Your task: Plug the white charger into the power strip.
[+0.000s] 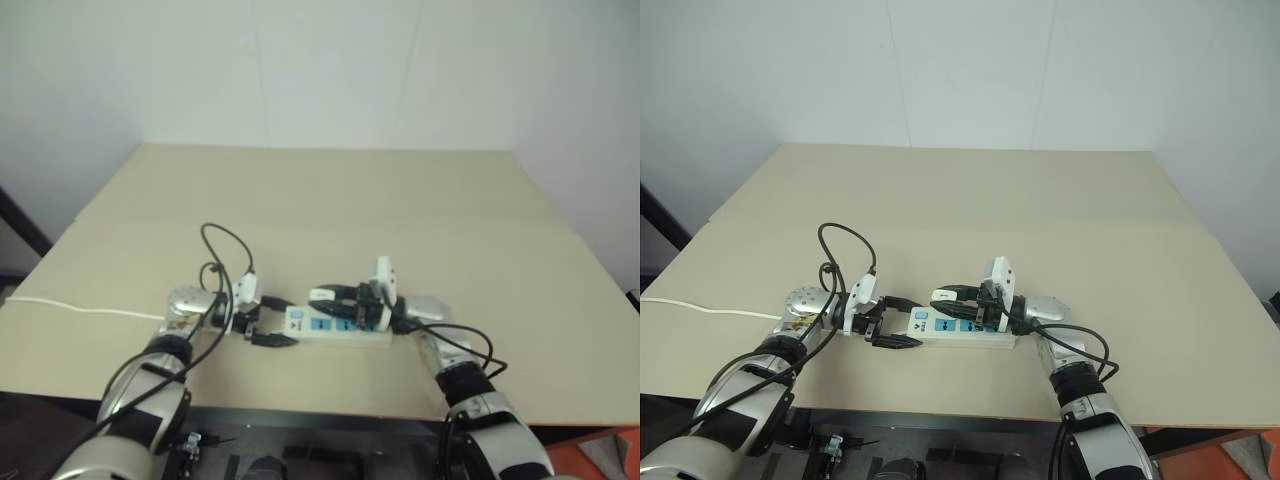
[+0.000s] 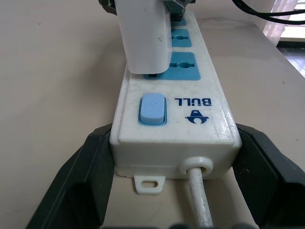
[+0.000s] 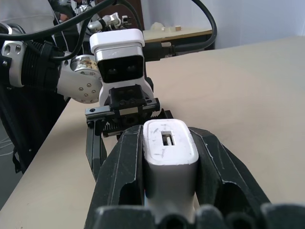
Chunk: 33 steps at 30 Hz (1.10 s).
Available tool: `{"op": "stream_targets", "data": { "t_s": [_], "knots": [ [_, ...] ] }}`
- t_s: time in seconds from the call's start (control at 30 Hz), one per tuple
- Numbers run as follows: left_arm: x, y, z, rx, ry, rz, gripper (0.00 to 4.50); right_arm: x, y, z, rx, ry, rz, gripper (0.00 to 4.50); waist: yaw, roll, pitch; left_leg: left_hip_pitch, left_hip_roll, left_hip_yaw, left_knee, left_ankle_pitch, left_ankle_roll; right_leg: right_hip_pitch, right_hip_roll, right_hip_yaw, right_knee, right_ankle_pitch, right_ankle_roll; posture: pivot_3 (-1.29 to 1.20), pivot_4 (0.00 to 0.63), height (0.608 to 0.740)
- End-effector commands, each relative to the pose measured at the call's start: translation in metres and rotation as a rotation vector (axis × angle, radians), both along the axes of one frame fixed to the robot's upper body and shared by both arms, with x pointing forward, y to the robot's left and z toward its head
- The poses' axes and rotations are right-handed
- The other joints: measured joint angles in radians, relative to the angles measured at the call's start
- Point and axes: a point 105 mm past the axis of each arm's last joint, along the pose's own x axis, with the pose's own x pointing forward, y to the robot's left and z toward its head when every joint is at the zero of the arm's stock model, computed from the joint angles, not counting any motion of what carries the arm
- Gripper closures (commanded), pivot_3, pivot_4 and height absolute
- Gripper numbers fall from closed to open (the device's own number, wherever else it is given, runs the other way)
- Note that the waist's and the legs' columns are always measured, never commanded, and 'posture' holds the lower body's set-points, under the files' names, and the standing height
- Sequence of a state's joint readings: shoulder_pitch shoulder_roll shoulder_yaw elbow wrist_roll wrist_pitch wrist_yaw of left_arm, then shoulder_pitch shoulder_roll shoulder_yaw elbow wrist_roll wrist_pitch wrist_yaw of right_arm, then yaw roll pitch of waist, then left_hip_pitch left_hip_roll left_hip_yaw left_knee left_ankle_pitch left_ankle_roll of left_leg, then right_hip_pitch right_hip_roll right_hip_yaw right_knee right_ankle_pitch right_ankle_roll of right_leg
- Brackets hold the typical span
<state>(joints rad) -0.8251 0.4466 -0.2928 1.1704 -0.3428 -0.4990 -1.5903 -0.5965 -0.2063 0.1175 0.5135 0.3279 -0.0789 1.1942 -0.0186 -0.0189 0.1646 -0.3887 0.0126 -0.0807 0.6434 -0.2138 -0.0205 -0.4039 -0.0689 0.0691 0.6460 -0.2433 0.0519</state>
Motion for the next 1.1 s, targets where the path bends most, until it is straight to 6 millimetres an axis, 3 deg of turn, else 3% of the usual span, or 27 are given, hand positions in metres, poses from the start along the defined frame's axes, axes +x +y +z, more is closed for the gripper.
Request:
{"op": "stream_targets", "data": {
  "t_s": [0.03,0.6,1.1],
  "knots": [
    [-0.006,0.008,-0.008,0.048,0.025,-0.02,1.23,0.007,-0.021,-0.007,-0.042,-0.008,-0.085,3.22,0.0,0.0,0.0,0.0,0.0,0.0,0.0,0.0,0.0,0.0,0.0,0.0,0.0,0.0,0.0,0.0,0.15,0.74],
    [-0.006,0.007,-0.007,0.056,0.02,-0.031,1.23,0.01,-0.009,-0.023,-0.144,0.017,-0.024,3.22,-0.013,0.0,0.0,0.003,0.001,0.0,0.0,0.0,0.0,0.002,0.001,0.0,0.0,-0.001,0.002,0.0,0.15,0.74],
    [-0.006,0.005,-0.006,0.05,0.019,-0.033,1.23,0.018,-0.012,-0.038,-0.187,0.183,-0.021,3.22,-0.021,0.0,0.0,0.008,0.001,0.0,0.0,0.0,0.0,0.007,0.002,0.001,0.001,-0.002,0.003,0.0,0.15,0.74]
  ]
}}
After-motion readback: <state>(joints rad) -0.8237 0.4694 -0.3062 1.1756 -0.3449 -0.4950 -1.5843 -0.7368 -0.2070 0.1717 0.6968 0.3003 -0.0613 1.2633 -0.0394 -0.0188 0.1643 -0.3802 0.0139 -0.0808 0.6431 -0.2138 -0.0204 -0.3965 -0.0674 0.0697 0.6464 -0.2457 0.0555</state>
